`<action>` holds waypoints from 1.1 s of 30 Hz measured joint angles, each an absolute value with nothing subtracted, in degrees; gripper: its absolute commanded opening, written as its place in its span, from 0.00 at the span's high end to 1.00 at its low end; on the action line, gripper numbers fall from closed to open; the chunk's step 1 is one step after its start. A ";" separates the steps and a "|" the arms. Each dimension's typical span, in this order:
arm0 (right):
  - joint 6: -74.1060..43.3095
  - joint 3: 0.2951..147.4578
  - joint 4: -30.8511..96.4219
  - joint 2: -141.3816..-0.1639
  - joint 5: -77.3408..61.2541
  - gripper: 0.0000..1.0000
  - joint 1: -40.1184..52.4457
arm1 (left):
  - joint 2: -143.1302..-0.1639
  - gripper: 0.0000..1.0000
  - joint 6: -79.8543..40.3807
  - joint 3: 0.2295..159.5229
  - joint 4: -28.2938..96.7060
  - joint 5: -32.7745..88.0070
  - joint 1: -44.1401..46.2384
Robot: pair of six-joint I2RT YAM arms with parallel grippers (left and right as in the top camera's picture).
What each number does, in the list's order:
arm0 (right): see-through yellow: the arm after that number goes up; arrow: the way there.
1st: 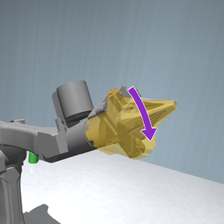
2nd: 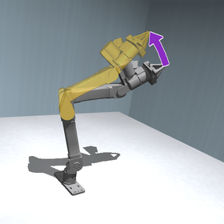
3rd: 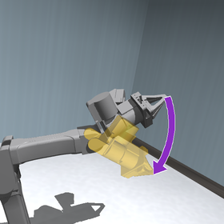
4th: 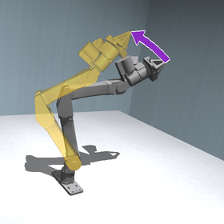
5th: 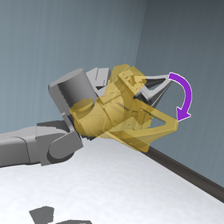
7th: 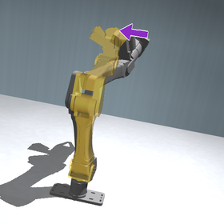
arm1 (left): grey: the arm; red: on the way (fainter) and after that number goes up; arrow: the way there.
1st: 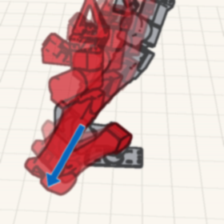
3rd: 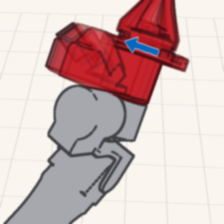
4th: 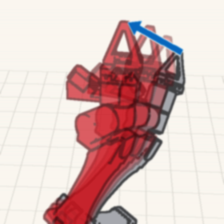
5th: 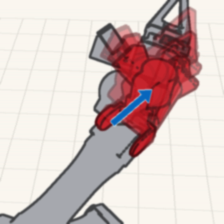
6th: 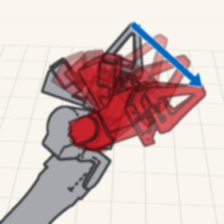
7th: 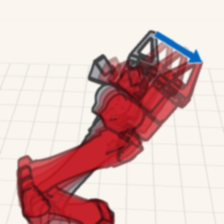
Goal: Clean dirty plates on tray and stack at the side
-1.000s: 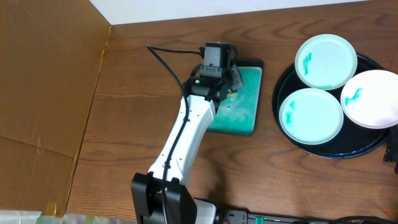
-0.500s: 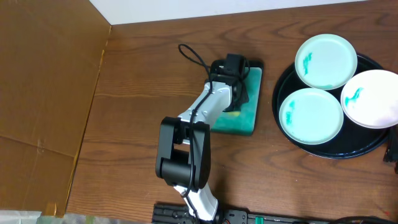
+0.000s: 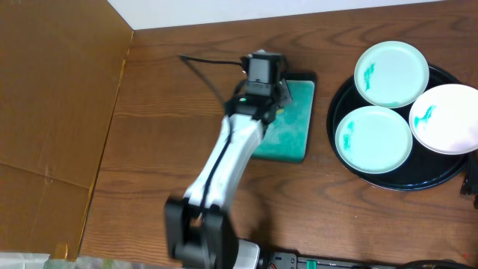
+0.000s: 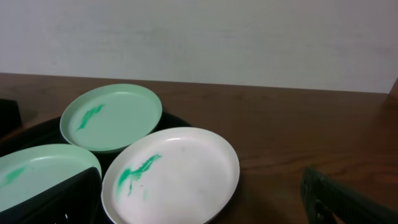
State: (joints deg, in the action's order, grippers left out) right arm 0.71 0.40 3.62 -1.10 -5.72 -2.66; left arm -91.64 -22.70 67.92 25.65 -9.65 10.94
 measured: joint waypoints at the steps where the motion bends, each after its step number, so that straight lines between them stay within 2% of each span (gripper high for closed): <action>1: 0.71 0.40 3.64 -1.10 -5.72 0.01 -2.66 | -95.61 0.93 -22.70 66.87 24.97 -9.89 10.90; 3: 0.71 0.40 3.64 -1.10 -5.69 0.01 -2.66 | -101.41 0.93 -22.68 65.30 26.35 -10.13 10.68; 6: 0.71 0.40 3.64 -1.10 -5.69 0.01 -2.66 | -102.13 0.93 -22.48 65.23 30.41 -10.48 10.50; 13: 0.69 0.40 3.64 -1.10 -5.69 0.01 -2.66 | -83.31 0.93 -22.72 68.27 31.38 -10.92 10.50; 16: 0.69 0.40 3.64 -1.10 -5.72 0.01 -2.66 | -81.30 0.93 -23.70 68.38 30.59 -11.09 10.50; 22: 0.71 0.40 3.62 -1.10 -5.69 0.01 -2.66 | -93.71 0.93 -24.64 64.82 26.39 -11.35 10.44; 26: 0.71 0.40 3.64 -1.10 -5.69 0.01 -2.66 | -99.94 0.93 -24.64 63.99 30.92 -11.31 10.24; 29: 0.71 0.40 3.64 -1.10 -5.69 0.01 -2.66 | -95.59 0.94 -24.64 64.93 35.09 -10.02 10.22; 33: 0.71 0.40 3.64 -1.10 -5.72 0.01 -2.66 | -83.11 0.93 -24.69 67.75 35.18 -4.36 10.24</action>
